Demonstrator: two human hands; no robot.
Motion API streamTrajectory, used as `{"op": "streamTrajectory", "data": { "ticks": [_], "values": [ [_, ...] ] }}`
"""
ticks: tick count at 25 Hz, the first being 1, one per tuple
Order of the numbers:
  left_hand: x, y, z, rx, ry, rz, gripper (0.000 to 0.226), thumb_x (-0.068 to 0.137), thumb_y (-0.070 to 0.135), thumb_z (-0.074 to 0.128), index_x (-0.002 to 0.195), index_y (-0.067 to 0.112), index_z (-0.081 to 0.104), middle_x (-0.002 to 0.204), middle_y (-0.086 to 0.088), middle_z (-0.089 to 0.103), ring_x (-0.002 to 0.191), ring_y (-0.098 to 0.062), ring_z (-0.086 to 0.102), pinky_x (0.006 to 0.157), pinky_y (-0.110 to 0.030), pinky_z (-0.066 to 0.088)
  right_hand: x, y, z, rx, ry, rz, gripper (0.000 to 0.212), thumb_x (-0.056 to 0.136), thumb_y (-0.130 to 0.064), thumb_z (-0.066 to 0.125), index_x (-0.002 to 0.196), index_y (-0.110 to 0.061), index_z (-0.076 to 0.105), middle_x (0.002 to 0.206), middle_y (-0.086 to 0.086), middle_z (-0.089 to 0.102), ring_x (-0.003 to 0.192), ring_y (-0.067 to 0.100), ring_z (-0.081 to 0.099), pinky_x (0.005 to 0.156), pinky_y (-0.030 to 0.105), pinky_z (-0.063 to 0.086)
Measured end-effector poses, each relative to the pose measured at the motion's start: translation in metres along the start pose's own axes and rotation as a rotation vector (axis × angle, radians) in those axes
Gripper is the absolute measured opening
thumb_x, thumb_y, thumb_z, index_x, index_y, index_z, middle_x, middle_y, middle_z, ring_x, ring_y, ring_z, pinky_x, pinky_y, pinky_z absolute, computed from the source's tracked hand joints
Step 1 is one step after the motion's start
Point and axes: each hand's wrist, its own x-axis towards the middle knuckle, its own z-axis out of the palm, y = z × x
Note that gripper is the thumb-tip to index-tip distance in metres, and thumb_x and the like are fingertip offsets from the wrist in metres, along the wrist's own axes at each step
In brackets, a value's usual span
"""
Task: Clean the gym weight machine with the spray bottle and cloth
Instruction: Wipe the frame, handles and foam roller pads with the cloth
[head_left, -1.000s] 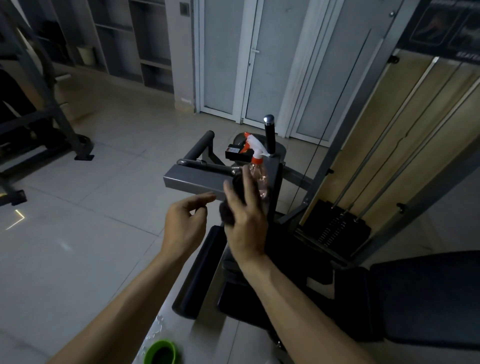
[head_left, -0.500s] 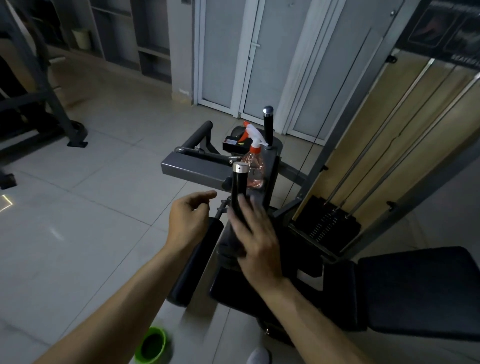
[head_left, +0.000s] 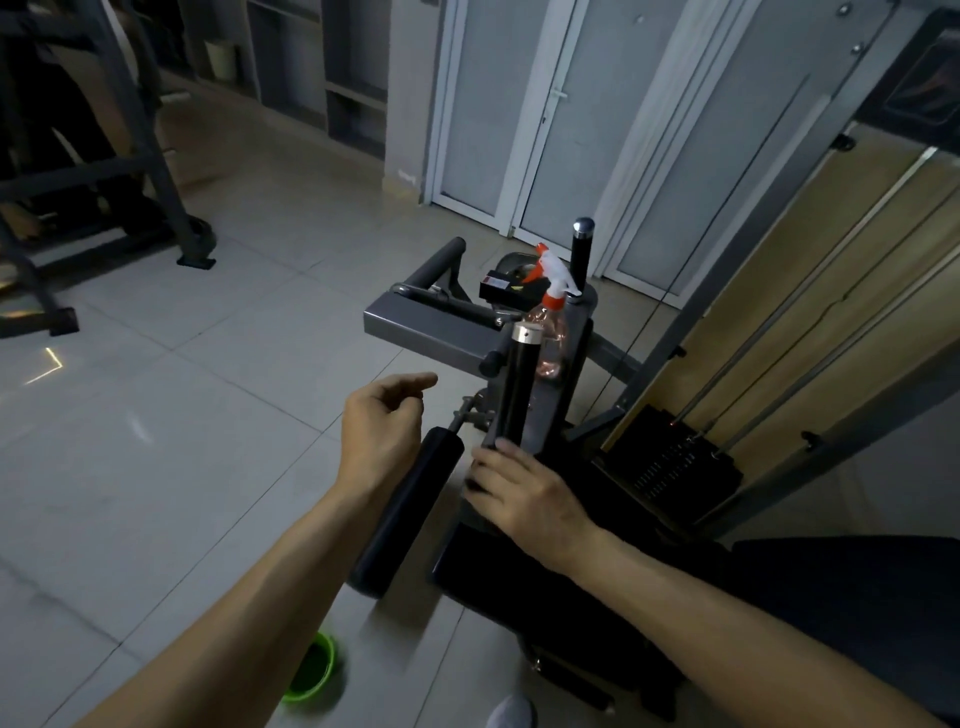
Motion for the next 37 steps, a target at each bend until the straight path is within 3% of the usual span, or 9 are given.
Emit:
{"op": "streamTrajectory", "data": {
  "ticks": [10, 14, 17, 20, 24, 28, 31, 33, 37],
  "values": [
    [-0.012, -0.011, 0.047, 0.07, -0.375, -0.065, 0.063, 0.089, -0.018, 0.043, 0.126, 0.025, 0.07, 0.116, 0.014, 0.072, 0.114, -0.009, 0.067, 0.104, -0.044, 0.053, 0.09, 0.028, -0.059, 1.132, 0.706, 1.121, 0.056, 0.104, -0.013, 0.056, 0.154, -0.033, 0.04, 0.161, -0.002, 0.041, 0.144, 0.008, 0.041, 0.114, 0.03, 0.045],
    [-0.009, -0.022, 0.052, 0.105, -0.335, -0.004, 0.058, 0.089, -0.017, 0.043, 0.128, 0.016, 0.071, 0.123, 0.004, 0.073, 0.113, -0.01, 0.067, 0.102, -0.042, 0.055, 0.043, -0.022, -0.017, 0.907, 0.519, 1.176, 0.05, 0.1, -0.007, 0.06, 0.148, -0.019, 0.052, 0.146, 0.007, 0.057, 0.136, 0.015, 0.053, 0.106, 0.019, 0.049],
    [-0.012, -0.013, 0.054, 0.119, -0.287, 0.003, 0.057, 0.09, -0.016, 0.041, 0.125, 0.017, 0.072, 0.116, 0.007, 0.073, 0.102, 0.003, 0.066, 0.095, -0.031, 0.057, 0.006, -0.041, -0.005, 0.704, 0.283, 1.149, 0.03, 0.096, -0.019, 0.058, 0.125, -0.017, 0.066, 0.134, 0.01, 0.065, 0.13, 0.026, 0.059, 0.105, 0.042, 0.054],
    [-0.016, -0.006, 0.054, 0.131, -0.274, 0.006, 0.05, 0.093, -0.011, 0.046, 0.126, 0.017, 0.07, 0.11, 0.017, 0.071, 0.1, 0.01, 0.066, 0.085, -0.015, 0.053, -0.024, -0.038, -0.015, 0.626, 0.052, 1.009, 0.045, 0.089, 0.003, 0.064, 0.128, -0.02, 0.067, 0.144, -0.006, 0.058, 0.146, 0.02, 0.042, 0.126, 0.043, 0.029],
    [-0.026, 0.028, 0.051, 0.185, -0.163, 0.411, 0.036, 0.097, 0.019, 0.065, 0.132, 0.026, 0.065, 0.13, 0.008, 0.066, 0.116, -0.003, 0.062, 0.095, -0.022, 0.054, 0.009, 0.015, -0.083, 1.219, 0.426, 1.378, 0.07, 0.097, -0.003, 0.066, 0.156, -0.03, 0.039, 0.14, -0.017, 0.053, 0.131, 0.002, 0.052, 0.097, 0.003, 0.043],
    [-0.016, 0.075, 0.07, 0.318, -0.5, 0.807, 0.083, 0.088, 0.033, 0.074, 0.159, 0.024, 0.032, 0.166, 0.004, 0.027, 0.152, -0.013, 0.027, 0.121, -0.035, 0.033, 0.053, 0.067, -0.149, 1.9, 0.5, 1.136, 0.04, 0.098, -0.022, 0.062, 0.137, -0.015, 0.062, 0.125, 0.013, 0.07, 0.12, 0.028, 0.066, 0.099, 0.041, 0.054],
    [0.002, 0.093, 0.089, 0.296, -0.379, 0.782, 0.077, 0.083, 0.005, 0.077, 0.15, 0.026, 0.046, 0.153, 0.003, 0.042, 0.142, -0.017, 0.043, 0.111, -0.046, 0.046, 0.054, 0.089, -0.167, 2.164, 0.406, 0.951, 0.067, 0.084, -0.035, 0.068, 0.143, -0.005, 0.057, 0.127, 0.02, 0.063, 0.115, 0.032, 0.062, 0.101, 0.045, 0.045],
    [0.015, 0.097, 0.099, 0.256, -0.251, 0.737, 0.069, 0.079, -0.007, 0.07, 0.139, 0.025, 0.057, 0.134, 0.003, 0.056, 0.124, -0.014, 0.056, 0.102, -0.044, 0.051, 0.048, 0.108, -0.155, 2.161, 0.361, 0.924, 0.08, 0.076, -0.043, 0.071, 0.142, 0.0, 0.056, 0.129, 0.02, 0.062, 0.115, 0.035, 0.061, 0.104, 0.046, 0.042],
    [0.047, 0.107, 0.128, 0.018, -0.177, 0.461, 0.06, 0.078, 0.009, 0.059, 0.135, 0.026, 0.059, 0.13, 0.007, 0.065, 0.122, -0.012, 0.062, 0.103, -0.045, 0.052, 0.044, 0.161, -0.111, 1.558, 0.353, 1.199, 0.029, 0.1, -0.024, 0.053, 0.123, -0.014, 0.069, 0.123, 0.009, 0.073, 0.118, 0.028, 0.068, 0.102, 0.036, 0.051]
  ]
}}
